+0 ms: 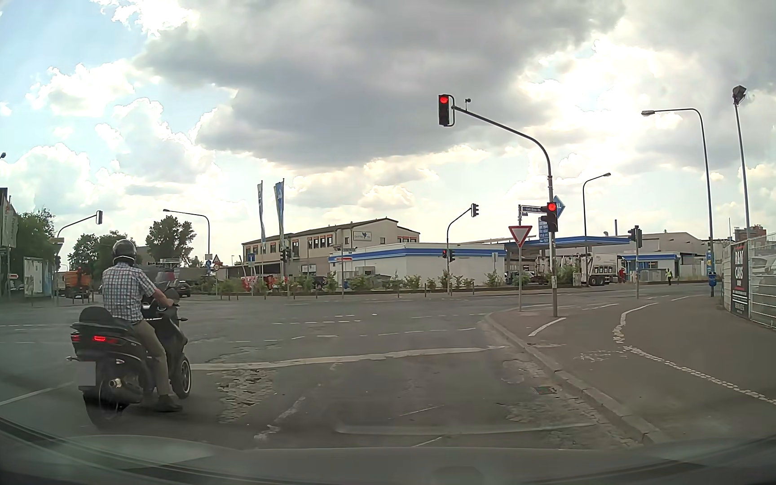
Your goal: Follow the waypoints while adhering to traffic rules and regulations
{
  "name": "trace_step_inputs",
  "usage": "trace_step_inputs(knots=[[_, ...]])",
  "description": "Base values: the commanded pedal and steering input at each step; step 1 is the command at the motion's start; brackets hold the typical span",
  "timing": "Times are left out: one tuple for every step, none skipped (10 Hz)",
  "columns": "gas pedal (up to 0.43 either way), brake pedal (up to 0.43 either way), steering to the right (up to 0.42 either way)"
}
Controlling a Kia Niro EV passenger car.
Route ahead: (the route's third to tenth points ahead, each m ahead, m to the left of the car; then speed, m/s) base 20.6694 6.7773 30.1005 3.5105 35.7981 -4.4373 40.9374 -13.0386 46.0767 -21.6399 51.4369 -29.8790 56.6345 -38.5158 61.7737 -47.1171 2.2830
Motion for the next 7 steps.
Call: trace_step_inputs(knots=[[0.000,0.055,-0.007],[0.000,0.055,-0.003],[0.000,0.055,-0.002],[0.000,0.061,-0.002],[0.000,0.073,-0.001],[0.000,0.073,-0.001],[0.000,0.079,0.000]])
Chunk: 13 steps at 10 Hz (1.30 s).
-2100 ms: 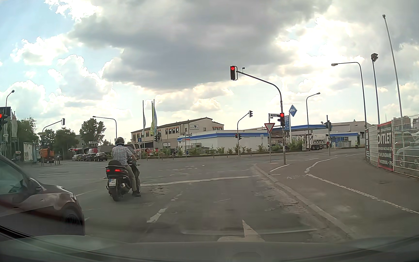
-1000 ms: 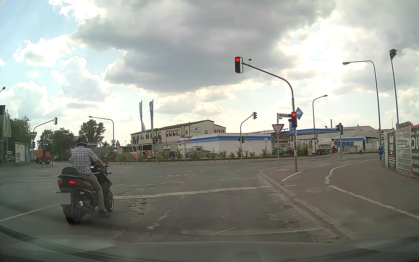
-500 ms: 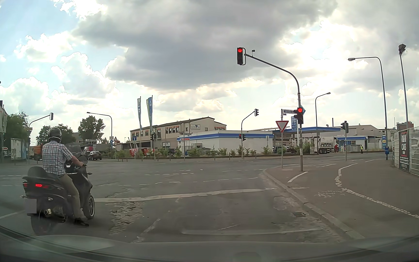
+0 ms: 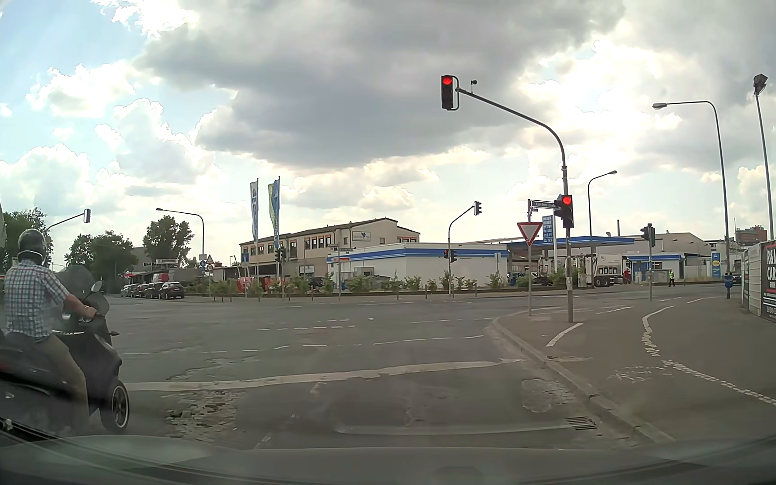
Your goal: Follow the waypoints while adhering to traffic rules and regulations
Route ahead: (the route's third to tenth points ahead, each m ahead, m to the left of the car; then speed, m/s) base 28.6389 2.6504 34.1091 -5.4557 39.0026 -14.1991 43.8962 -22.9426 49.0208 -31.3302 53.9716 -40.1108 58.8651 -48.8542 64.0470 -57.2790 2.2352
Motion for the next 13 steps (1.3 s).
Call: trace_step_inputs(knots=[[0.000,0.104,0.004],[0.000,0.116,0.009],[0.000,0.122,0.012],[0.000,0.134,0.014],[0.000,0.146,0.015],[0.000,0.146,0.014],[0.000,0.159,0.014],[0.000,0.165,0.012],[0.000,0.171,0.010],[0.000,0.183,0.009],[0.000,0.189,0.009],[0.000,0.220,0.004],[0.000,0.238,0.000]])
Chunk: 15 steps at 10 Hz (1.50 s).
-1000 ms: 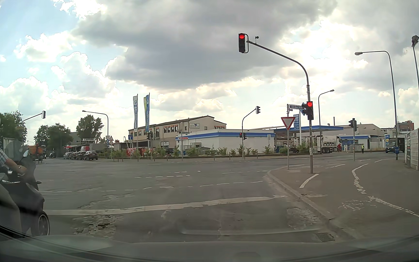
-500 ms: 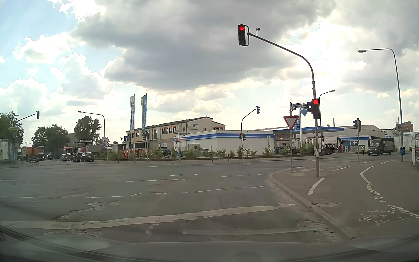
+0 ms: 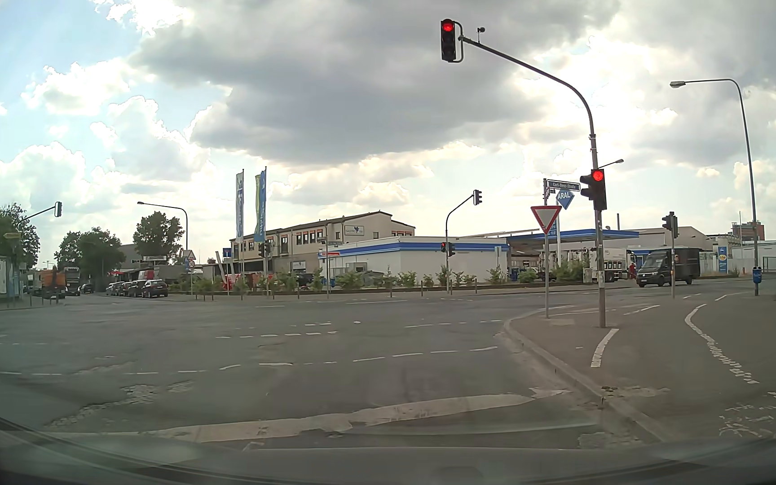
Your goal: Follow the waypoints while adhering to traffic rules and regulations
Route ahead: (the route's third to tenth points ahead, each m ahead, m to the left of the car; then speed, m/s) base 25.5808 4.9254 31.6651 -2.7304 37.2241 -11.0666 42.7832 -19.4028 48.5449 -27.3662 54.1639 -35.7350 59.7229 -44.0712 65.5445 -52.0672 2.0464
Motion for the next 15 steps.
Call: trace_step_inputs(knots=[[0.000,0.244,-0.003],[0.000,0.250,-0.003],[0.000,0.250,-0.003],[0.000,0.256,-0.009],[0.000,0.256,-0.011],[0.000,0.256,-0.011],[0.000,0.256,-0.014],[0.000,0.262,-0.014],[0.000,0.268,-0.013],[0.000,0.262,-0.013],[0.000,0.268,-0.013],[0.000,0.268,-0.013],[0.000,0.268,-0.013],[0.000,0.268,-0.013],[0.000,0.268,-0.014]])
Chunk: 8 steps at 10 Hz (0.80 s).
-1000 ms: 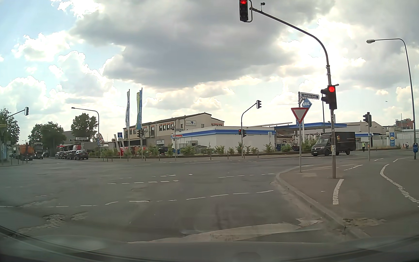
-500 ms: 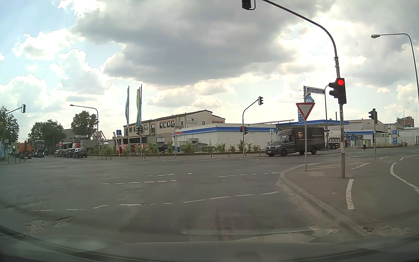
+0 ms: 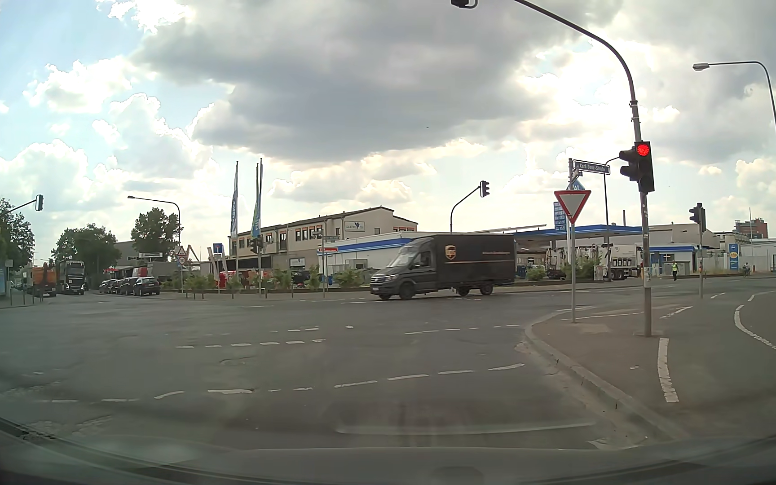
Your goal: Follow the waypoints while adhering to traffic rules and regulations
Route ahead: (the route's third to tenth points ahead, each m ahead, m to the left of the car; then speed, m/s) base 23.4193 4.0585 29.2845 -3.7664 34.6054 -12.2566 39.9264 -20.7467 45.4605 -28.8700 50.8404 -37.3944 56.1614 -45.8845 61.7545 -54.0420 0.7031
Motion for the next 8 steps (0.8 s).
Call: trace_step_inputs(knots=[[0.000,0.268,-0.013],[0.000,0.268,-0.013],[0.000,0.268,-0.013],[0.000,0.268,-0.013],[0.000,0.268,-0.013],[0.000,0.268,-0.013],[0.000,0.268,-0.013],[0.000,0.268,-0.013]])
